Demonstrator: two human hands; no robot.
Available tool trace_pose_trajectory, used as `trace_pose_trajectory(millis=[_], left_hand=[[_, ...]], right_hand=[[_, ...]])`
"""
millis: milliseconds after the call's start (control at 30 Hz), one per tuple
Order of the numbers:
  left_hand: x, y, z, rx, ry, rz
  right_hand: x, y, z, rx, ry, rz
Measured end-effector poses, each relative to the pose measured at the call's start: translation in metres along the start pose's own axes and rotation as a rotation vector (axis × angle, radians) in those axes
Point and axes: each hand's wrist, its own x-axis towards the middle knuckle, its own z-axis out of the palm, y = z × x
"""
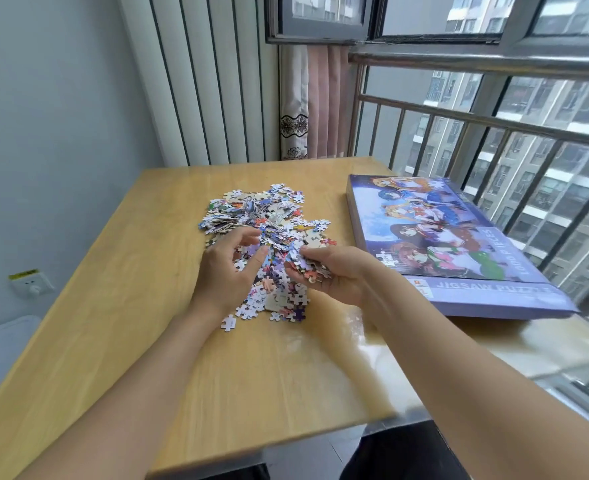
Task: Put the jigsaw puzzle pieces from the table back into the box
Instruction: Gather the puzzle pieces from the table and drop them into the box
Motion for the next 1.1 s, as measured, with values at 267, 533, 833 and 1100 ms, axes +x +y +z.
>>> trace_pose_trajectory(millis=[267,533,833,1100], left_hand=[[0.004,0.044,0.006,-0.055,-0.190,0.057],[-0.025,0.079,0.060,0.027,-0.589,0.232],[-0.036,0.101,0.112,0.198,-0.426,0.405],[0.006,0.124,0.108,0.102,-0.201,0.404]], right_hand=[[-0.039,-0.029,-0.017,-0.032,-0.072,-0.034],[-0.067,-0.058,-0.036,-0.021,0.021,-0.100],[-0.102,-0.073,-0.061,-0.029,0.028,-0.144],[-0.132,-0.080,-0.060,0.012,-0.022,-0.234]])
